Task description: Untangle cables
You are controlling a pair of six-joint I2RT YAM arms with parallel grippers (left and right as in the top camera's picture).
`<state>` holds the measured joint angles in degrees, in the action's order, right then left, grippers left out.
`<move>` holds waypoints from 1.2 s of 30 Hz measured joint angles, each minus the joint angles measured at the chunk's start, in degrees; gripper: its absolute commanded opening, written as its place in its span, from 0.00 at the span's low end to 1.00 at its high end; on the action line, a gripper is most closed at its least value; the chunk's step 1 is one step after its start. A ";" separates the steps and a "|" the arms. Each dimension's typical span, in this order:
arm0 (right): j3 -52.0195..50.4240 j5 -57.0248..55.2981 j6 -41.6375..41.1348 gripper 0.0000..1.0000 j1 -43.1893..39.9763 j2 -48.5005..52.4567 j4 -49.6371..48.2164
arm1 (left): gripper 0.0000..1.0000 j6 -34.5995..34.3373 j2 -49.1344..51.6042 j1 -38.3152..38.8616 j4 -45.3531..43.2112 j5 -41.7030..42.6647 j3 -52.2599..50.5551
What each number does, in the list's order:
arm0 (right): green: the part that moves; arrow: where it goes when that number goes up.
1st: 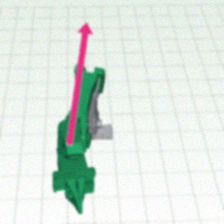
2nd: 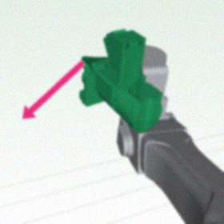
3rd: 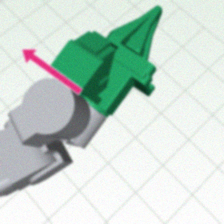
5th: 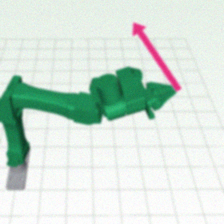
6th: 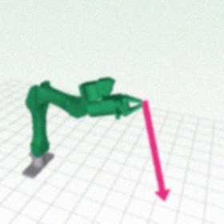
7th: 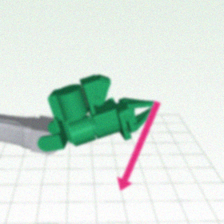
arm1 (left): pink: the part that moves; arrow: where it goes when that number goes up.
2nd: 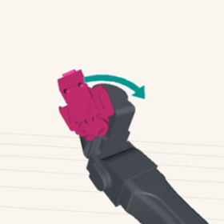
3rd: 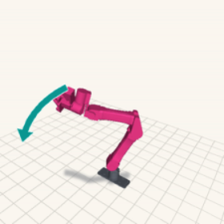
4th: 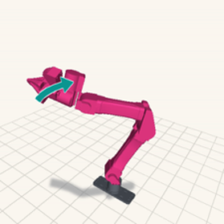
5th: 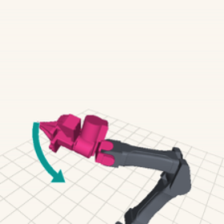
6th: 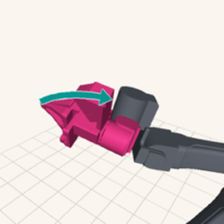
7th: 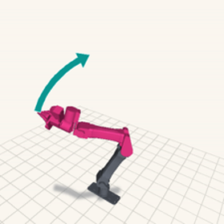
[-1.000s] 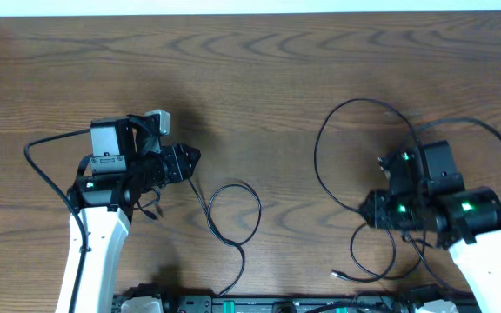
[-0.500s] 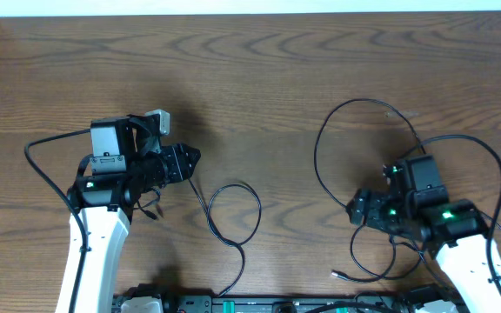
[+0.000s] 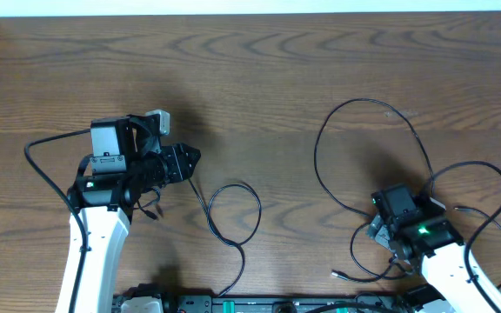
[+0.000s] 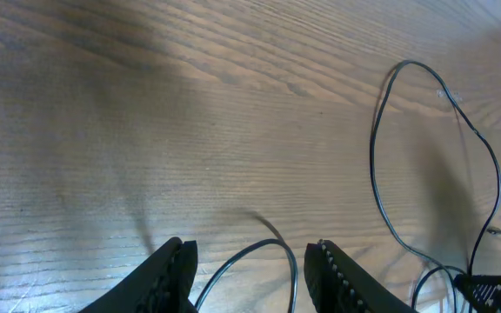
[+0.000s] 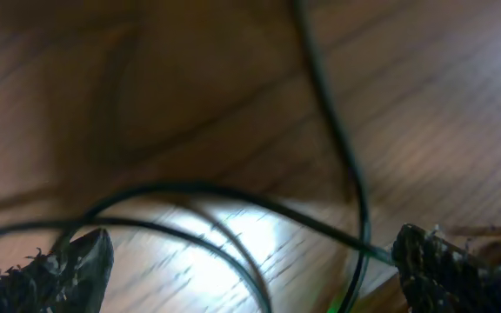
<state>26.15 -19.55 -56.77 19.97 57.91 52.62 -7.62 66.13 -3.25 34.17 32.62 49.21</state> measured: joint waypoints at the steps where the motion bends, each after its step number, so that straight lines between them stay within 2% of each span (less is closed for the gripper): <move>1: -0.44 -0.72 -0.98 0.99 0.00 -0.02 -0.52 | 0.46 -0.02 0.00 0.00 0.00 0.00 0.00; 4: -1.81 -1.60 -2.73 0.96 0.00 0.00 -3.61 | 0.45 -0.02 0.00 0.00 0.07 0.00 0.00; 13: -8.52 0.92 -5.20 0.95 0.02 -0.74 -16.15 | 0.46 0.00 0.00 0.00 0.37 0.00 0.00; 22: -9.79 -1.16 -5.07 0.95 0.04 -1.14 -20.11 | 0.46 -0.02 0.00 0.00 0.37 0.00 0.00; 30: -11.65 0.79 2.47 0.90 0.04 -0.48 -35.23 | 0.46 -0.02 0.00 0.00 0.37 0.02 0.00; 36: -11.72 4.42 5.40 0.87 0.04 -0.46 -35.63 | 0.46 -0.02 0.00 0.00 0.37 0.00 0.00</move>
<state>14.44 -15.14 -51.37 20.01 57.45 16.99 -7.64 66.13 -3.25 34.54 32.62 49.21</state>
